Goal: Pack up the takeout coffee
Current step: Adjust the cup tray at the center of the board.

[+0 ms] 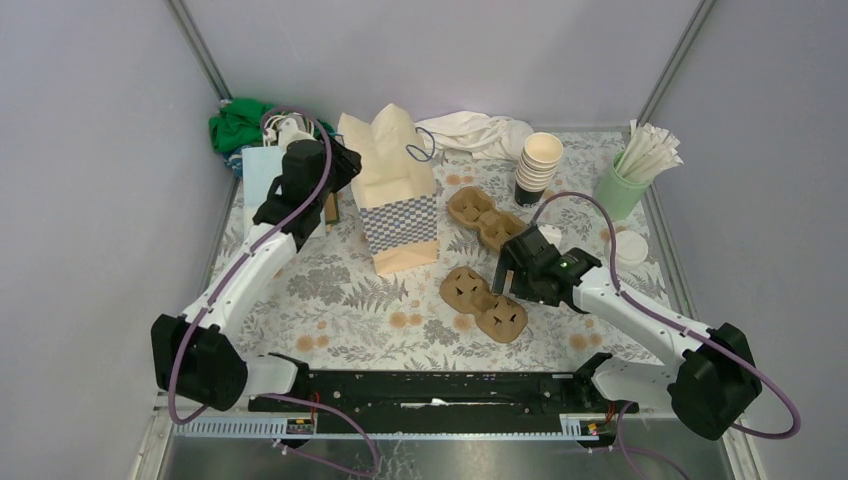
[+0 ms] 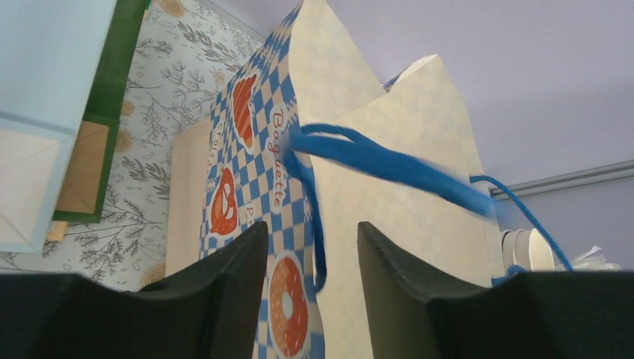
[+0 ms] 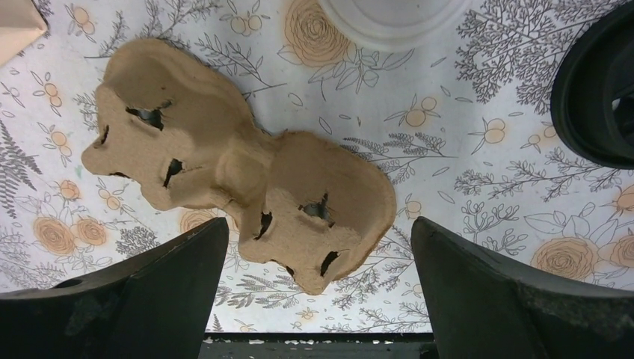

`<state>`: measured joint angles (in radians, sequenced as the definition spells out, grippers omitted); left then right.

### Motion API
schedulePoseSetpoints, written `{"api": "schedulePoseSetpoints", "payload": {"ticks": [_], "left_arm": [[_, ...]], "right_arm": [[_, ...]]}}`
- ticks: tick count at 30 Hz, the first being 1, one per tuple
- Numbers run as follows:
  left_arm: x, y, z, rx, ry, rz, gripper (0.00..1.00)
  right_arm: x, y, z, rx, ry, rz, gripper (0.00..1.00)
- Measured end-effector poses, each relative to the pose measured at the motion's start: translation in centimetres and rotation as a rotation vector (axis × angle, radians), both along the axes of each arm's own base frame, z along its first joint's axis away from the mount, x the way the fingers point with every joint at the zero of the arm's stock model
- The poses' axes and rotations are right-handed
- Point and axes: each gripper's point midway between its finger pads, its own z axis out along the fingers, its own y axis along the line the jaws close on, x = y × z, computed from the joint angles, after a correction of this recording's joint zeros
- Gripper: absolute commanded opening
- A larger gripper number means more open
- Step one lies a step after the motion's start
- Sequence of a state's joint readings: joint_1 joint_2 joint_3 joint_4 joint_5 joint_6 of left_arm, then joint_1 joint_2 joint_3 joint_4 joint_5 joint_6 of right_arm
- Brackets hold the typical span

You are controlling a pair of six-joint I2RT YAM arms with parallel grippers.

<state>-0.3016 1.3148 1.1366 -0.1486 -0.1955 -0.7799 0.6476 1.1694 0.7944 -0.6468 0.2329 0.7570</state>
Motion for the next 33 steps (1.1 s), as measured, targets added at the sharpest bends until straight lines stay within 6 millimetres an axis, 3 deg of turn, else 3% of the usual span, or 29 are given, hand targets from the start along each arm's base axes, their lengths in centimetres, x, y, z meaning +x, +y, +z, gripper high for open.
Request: {"api": "schedulePoseSetpoints", "payload": {"ticks": [8,15,21,33], "left_arm": [[-1.6,1.7,2.3,0.038,-0.055,0.047,0.82],[-2.6,2.3,2.4,0.099,-0.037,0.035,0.98],[-4.4,1.5,3.3,0.117,-0.018,-0.054,0.99],[-9.0,0.0,8.8,0.096,-0.101,-0.224,0.99]], "right_arm": [[-1.0,0.5,-0.6,0.009,0.022,-0.016,1.0],[-1.4,0.8,-0.9,0.019,0.029,-0.04,1.0],[-1.7,0.6,-1.3,0.023,0.037,-0.078,1.0],[-1.5,0.5,-0.8,0.048,0.015,-0.124,1.0]]}}
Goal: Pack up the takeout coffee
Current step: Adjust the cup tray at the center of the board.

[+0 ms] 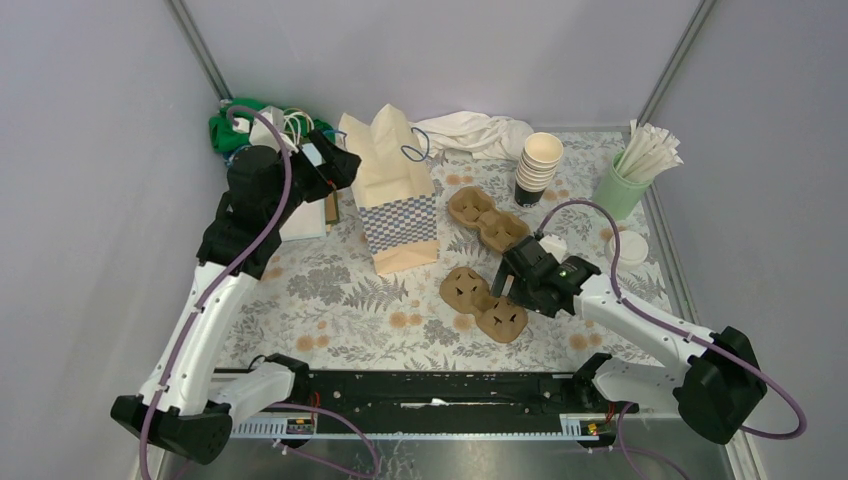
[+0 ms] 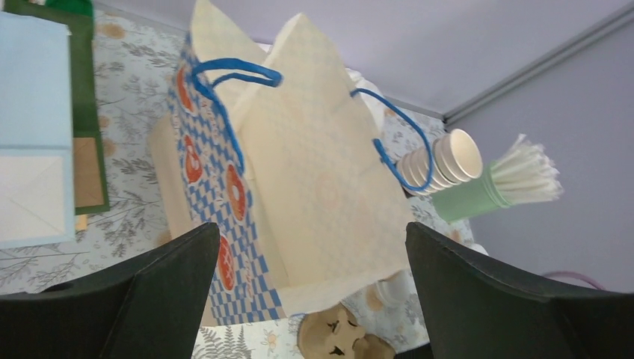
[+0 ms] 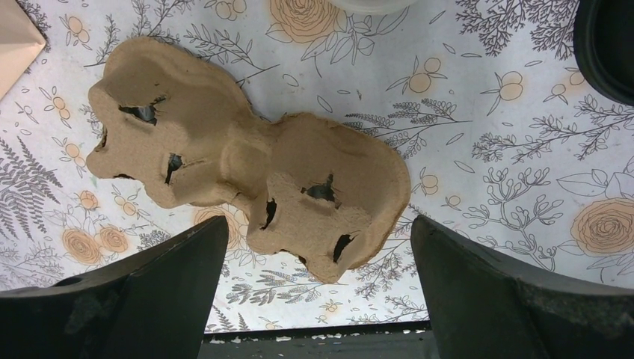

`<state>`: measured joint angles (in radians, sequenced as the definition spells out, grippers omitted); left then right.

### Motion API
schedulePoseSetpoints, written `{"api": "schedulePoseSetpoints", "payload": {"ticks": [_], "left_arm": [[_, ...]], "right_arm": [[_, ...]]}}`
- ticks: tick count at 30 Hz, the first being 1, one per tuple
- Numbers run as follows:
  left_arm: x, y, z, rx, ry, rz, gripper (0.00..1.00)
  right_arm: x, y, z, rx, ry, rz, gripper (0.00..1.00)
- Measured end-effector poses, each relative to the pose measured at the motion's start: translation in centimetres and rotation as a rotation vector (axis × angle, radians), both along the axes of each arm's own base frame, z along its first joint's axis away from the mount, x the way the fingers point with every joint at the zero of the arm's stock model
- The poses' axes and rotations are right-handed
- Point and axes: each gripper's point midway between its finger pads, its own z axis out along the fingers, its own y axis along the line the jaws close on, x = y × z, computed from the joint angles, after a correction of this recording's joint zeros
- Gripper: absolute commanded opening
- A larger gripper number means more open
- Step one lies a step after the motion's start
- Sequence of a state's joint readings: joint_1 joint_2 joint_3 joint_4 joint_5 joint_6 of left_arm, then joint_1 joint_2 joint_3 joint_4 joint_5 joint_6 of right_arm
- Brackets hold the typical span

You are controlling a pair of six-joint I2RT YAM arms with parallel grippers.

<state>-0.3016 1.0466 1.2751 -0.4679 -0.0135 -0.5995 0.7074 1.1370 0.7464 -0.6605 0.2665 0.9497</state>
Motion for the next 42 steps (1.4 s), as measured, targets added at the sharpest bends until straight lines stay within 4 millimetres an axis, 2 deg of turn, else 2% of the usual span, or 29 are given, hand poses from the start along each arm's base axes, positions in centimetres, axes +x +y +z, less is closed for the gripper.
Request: {"api": "schedulePoseSetpoints", "payload": {"ticks": [4,12,23,28,32,33,34,40,42], "left_arm": [[-1.0,-1.4,0.4,-0.022,-0.003,-0.089,0.99],[-3.2,-4.7,0.0,-0.041,0.018,-0.255,0.99],[-6.0,-7.6,0.7,-0.03,-0.013,-0.399,0.99],[-7.0,-8.9,0.7,-0.022,-0.017,-0.453,0.99],[-8.0,-10.1,0.5,-0.012,-0.02,-0.503,0.99],[-8.7,-10.8,0.0,0.003,-0.017,-0.539,0.99],[-8.7,-10.9,0.0,0.004,-0.017,-0.54,0.99],[-9.9,-12.1,-1.4,0.023,0.006,-0.596,0.99],[-10.5,-12.8,-2.0,0.031,0.015,-0.624,0.99]], "right_arm": [[-0.2,-0.1,-0.3,-0.002,0.006,-0.01,1.0],[-0.2,0.2,-1.1,-0.006,0.025,-0.022,0.98],[-1.2,0.8,-3.4,-0.051,0.1,-0.038,0.99],[-1.5,0.9,-4.1,-0.071,0.122,-0.038,0.88],[-1.5,0.9,-3.9,-0.074,0.12,-0.046,0.77],[-1.3,1.0,-3.5,-0.077,0.116,-0.049,0.71],[-1.3,1.0,-3.4,-0.077,0.114,-0.05,0.68],[-0.9,0.8,-1.9,-0.061,0.072,-0.058,0.66],[-0.8,0.7,-1.5,-0.058,0.059,-0.06,0.71]]}}
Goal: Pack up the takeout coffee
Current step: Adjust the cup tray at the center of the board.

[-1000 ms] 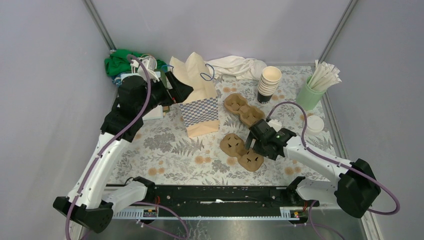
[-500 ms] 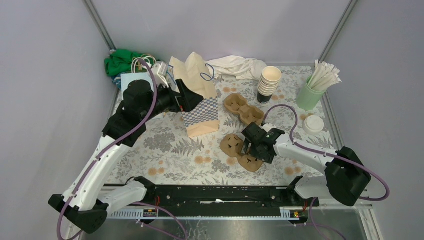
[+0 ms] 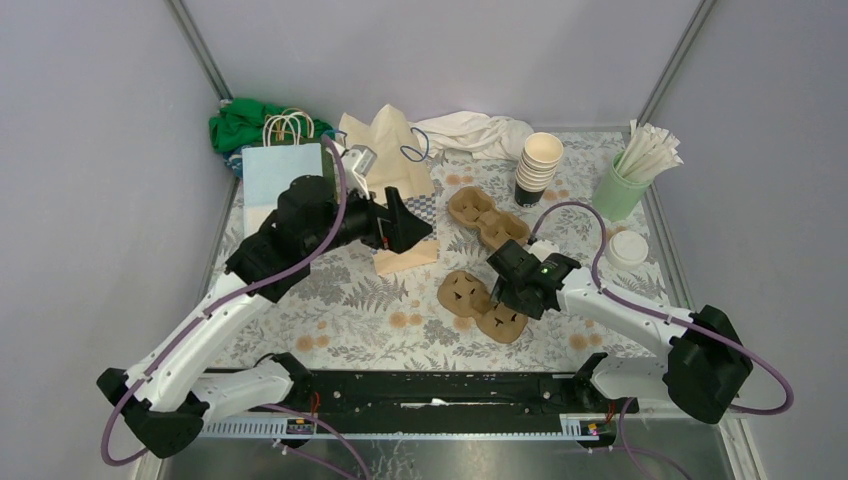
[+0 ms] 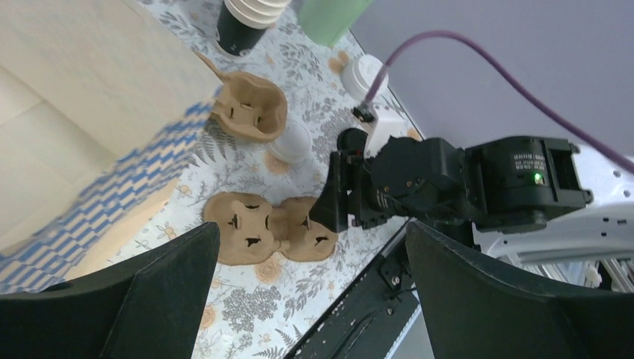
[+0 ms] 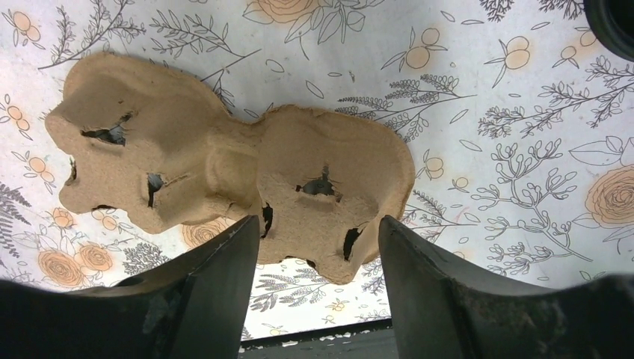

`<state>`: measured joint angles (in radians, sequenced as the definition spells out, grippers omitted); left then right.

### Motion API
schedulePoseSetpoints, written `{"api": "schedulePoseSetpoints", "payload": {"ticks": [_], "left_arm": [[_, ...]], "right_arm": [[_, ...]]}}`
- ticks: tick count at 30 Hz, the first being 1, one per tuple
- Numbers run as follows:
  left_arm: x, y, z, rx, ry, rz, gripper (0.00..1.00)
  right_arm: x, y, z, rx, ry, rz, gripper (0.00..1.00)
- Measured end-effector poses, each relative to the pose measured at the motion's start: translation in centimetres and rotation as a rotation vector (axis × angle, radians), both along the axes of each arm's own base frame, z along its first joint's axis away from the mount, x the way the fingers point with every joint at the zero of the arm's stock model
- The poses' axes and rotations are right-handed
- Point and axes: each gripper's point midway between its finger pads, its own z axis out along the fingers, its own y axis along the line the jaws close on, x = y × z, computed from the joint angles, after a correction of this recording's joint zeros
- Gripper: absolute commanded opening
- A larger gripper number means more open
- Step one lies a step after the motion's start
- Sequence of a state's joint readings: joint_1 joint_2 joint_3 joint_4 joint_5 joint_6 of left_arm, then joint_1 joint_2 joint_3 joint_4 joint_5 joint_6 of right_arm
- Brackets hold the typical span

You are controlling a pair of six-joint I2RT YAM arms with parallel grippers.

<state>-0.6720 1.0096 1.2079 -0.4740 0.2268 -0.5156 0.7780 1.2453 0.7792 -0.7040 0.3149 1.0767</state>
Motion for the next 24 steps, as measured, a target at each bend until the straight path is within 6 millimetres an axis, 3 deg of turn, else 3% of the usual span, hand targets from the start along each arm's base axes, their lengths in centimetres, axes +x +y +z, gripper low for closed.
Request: {"api": "schedulePoseSetpoints", "payload": {"ticks": [3,13,18,24], "left_arm": [[-0.7,-1.0,-0.6,0.017,0.005,-0.036,0.99],[-2.4,-3.4,-1.8,0.07,-0.011,-0.095,0.99],[-2.2,-3.3,-2.1,0.084,-0.02,-0.079,0.99],[-1.9,-2.9,-3.8,0.122,-0.002,-0.054,0.99]], "right_arm": [[0.1,-0.1,0.1,-0.002,-0.006,-0.005,0.9],[0.3,0.1,-0.6,-0.014,0.006,0.003,0.91],[0.5,0.4,-1.5,-0.032,0.02,0.013,0.87],[0.6,0.4,-2.2,-0.055,0.036,0.03,0.69]]}}
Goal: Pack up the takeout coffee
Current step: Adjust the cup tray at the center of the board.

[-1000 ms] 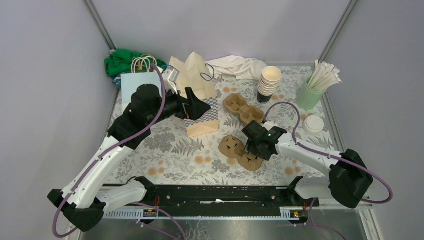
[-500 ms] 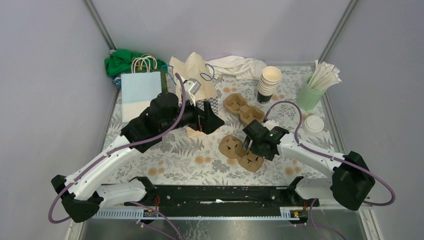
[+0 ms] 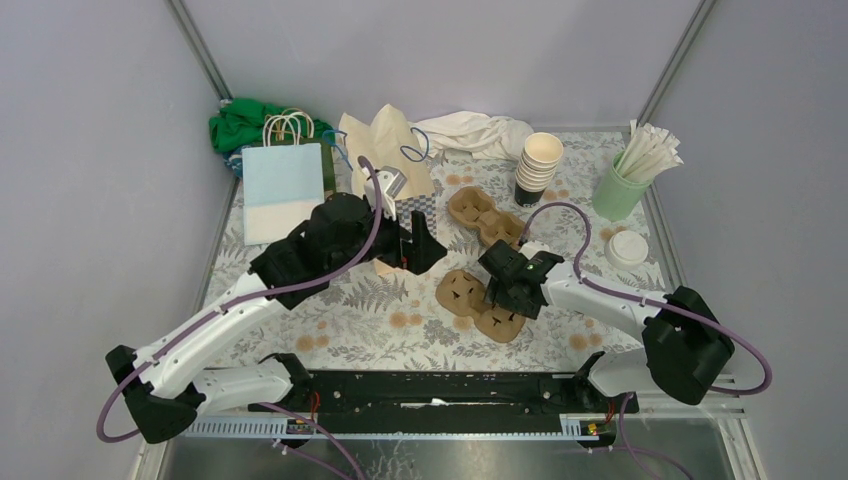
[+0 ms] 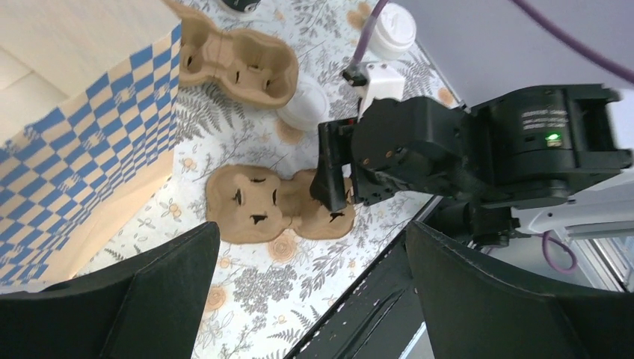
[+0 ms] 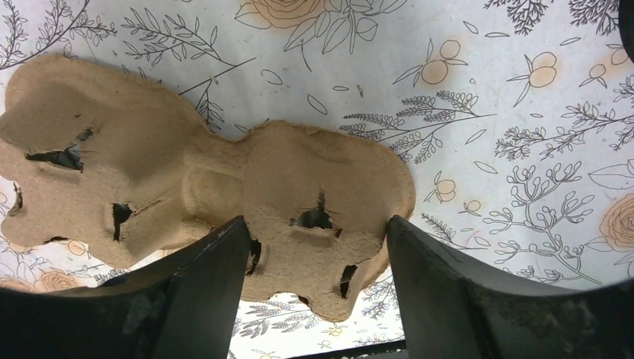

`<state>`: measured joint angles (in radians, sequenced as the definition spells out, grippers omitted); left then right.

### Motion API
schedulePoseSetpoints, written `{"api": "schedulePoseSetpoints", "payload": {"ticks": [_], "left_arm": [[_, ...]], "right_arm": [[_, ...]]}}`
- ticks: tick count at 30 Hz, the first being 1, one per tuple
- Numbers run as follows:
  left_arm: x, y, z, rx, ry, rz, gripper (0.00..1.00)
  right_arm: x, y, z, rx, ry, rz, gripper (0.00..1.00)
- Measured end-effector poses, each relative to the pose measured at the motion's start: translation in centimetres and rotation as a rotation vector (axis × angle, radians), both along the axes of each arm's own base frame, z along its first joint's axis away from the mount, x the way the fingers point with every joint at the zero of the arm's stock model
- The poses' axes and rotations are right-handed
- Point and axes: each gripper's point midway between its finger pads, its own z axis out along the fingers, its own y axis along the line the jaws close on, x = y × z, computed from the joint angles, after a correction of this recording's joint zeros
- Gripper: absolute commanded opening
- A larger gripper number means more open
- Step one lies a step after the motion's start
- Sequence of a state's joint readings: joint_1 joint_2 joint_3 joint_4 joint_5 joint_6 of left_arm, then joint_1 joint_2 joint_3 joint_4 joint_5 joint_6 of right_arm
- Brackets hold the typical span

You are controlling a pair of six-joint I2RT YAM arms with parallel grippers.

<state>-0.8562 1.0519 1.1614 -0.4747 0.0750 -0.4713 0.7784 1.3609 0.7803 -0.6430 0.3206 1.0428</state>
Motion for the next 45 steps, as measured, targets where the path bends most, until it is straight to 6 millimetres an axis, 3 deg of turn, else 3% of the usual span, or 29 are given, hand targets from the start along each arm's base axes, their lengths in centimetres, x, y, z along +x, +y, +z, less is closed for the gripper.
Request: {"api": "schedulePoseSetpoints", "payload": {"ticks": [6,14,20,28,33,37,45], "left_arm": [[-0.3,0.5,-3.7,0.068,0.046,0.012,0.99],[-2.4,0.0,-8.2,0.134,0.112,-0.018,0.98],[-4.0,-0.6,-11.7,0.147,0.18,-0.017,0.97],[-5.9,-1.3,-16.2,0.045,0.29,0.024,0.8],[-7.0,-2.8,-17.3,-0.077,0.316,0.039,0.68],[-6.5,-3.7,-17.5,-0.179,0.324,0.07,0.54],[-4.4,-5.0,-16.0,-0.29,0.272,0.136,0.52]], "right_arm": [[-0.2,-0.3,0.2,-0.009,0.006,0.002,0.57],[0.0,-0.6,3.6,0.044,-0.079,-0.005,0.58],[-0.3,-1.2,4.5,0.038,-0.09,-0.015,0.6],[-0.3,-1.9,5.9,0.057,-0.137,-0.037,0.62],[-0.4,-1.9,6.8,0.095,-0.162,-0.066,0.63],[-0.4,-1.9,7.4,0.13,-0.182,-0.092,0.63],[-0.5,-1.5,7.9,0.173,-0.19,-0.123,0.63]]}}
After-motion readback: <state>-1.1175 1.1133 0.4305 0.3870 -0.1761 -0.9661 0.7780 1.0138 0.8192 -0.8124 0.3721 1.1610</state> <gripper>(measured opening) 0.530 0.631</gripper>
